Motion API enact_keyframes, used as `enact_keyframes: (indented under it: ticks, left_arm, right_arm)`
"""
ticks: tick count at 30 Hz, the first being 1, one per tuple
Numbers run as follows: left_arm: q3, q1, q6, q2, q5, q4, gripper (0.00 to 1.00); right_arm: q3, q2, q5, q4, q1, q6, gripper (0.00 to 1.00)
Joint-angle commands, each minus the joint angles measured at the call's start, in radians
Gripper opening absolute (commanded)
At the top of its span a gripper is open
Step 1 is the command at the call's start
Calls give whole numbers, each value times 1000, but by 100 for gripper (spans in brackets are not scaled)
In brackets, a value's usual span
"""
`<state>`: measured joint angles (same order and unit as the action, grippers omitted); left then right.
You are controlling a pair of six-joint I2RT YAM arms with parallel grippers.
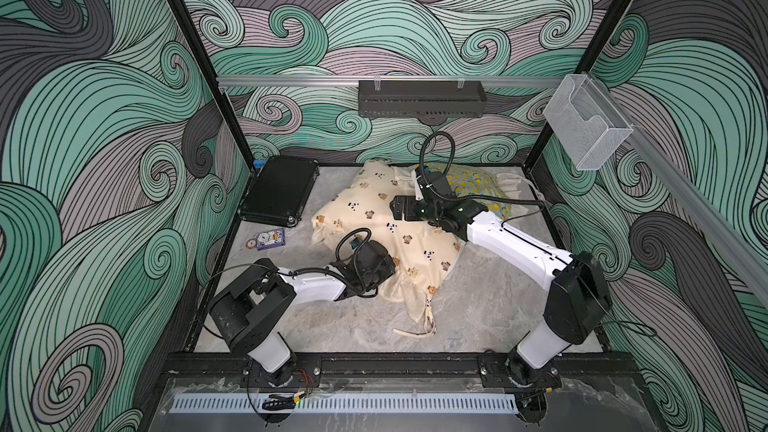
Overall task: Zip up pillowcases
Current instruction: Adjust the pillowcase at the center of the board.
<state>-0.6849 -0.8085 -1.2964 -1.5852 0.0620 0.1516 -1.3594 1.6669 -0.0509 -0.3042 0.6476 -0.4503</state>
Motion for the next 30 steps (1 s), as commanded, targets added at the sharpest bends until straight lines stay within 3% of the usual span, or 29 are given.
enact_keyframes:
  ticks: [1, 9, 17, 25, 30]
  left_arm:
    - [-36, -9, -4, -19, 44, -21, 34]
    - [-27, -10, 3, -25, 70, -23, 0]
    - [-11, -11, 35, 45, 139, -146, 0]
    - [9, 0, 78, 155, 289, -335, 0]
    - [53, 62, 109, 270, 329, -402, 0]
  right_arm:
    - [-36, 31, -61, -17, -4, 27, 99]
    - [-40, 76, -132, -41, -27, 17, 99]
    - [-3, 66, -182, -48, -60, 13, 99]
    - [57, 21, -211, -48, -105, 14, 99]
    - [112, -23, -229, -49, -132, 16, 99]
